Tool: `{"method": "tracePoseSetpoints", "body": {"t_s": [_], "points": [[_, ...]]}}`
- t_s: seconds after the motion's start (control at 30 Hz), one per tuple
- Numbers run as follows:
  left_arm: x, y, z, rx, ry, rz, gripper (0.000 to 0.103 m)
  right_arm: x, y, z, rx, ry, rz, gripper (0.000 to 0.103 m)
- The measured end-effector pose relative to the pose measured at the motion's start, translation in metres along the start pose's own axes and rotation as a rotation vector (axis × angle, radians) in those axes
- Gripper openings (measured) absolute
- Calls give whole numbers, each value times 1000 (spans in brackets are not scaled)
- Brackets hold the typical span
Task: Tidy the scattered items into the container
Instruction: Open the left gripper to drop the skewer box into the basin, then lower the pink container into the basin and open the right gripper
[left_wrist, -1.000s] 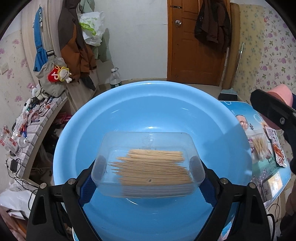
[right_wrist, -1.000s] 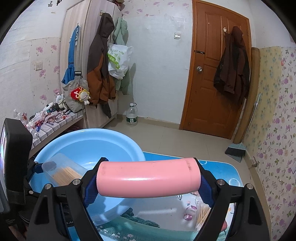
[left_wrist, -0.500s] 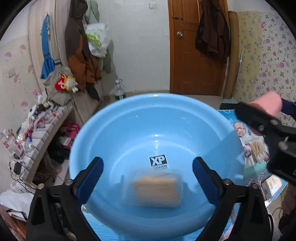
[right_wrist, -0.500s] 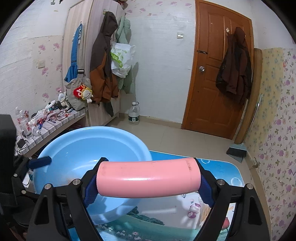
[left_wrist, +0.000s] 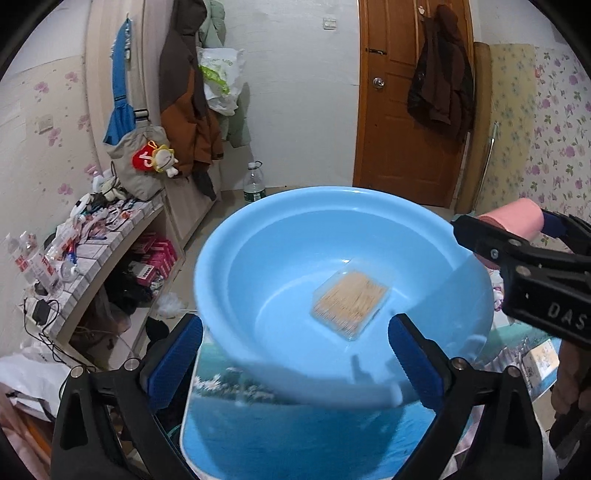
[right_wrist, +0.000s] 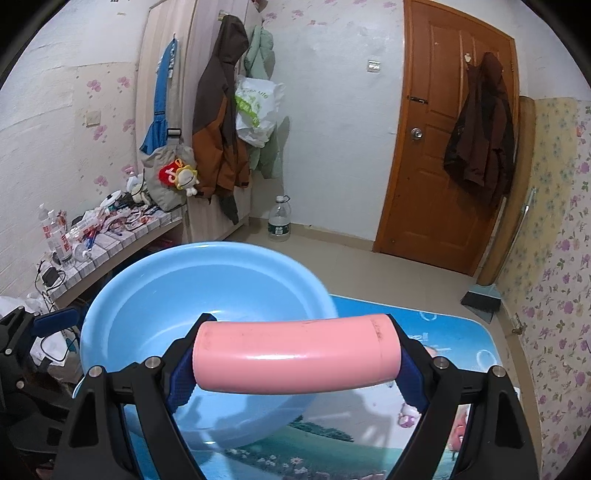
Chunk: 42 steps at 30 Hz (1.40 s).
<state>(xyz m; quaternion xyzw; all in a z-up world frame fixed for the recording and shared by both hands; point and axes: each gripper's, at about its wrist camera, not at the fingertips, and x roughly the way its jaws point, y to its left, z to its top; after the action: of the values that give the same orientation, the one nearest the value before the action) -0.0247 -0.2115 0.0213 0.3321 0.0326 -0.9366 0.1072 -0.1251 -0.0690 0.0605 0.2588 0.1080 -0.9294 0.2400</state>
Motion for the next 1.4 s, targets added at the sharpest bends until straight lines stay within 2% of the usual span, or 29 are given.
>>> {"method": "tracePoseSetpoints", "body": {"t_s": [0.27,0.5,0.9,1.17,1.4], "points": [[-9,21,-11,-27,-20,-1,103,15,25,-7,-34,43,70,88],[-19,26,-16,1,-50,29,103,28,36,-10,-48,83,74,88],[-29,44,-11,-38,-73,42,103,53,57,-11,-79,154,96,88],[-29,45,-15,-51,-63,37,103,72,58,-13,-56,217,122,88],[-29,44,-17,-60,-54,31,103,74,51,-19,-46,236,142,89]]}}
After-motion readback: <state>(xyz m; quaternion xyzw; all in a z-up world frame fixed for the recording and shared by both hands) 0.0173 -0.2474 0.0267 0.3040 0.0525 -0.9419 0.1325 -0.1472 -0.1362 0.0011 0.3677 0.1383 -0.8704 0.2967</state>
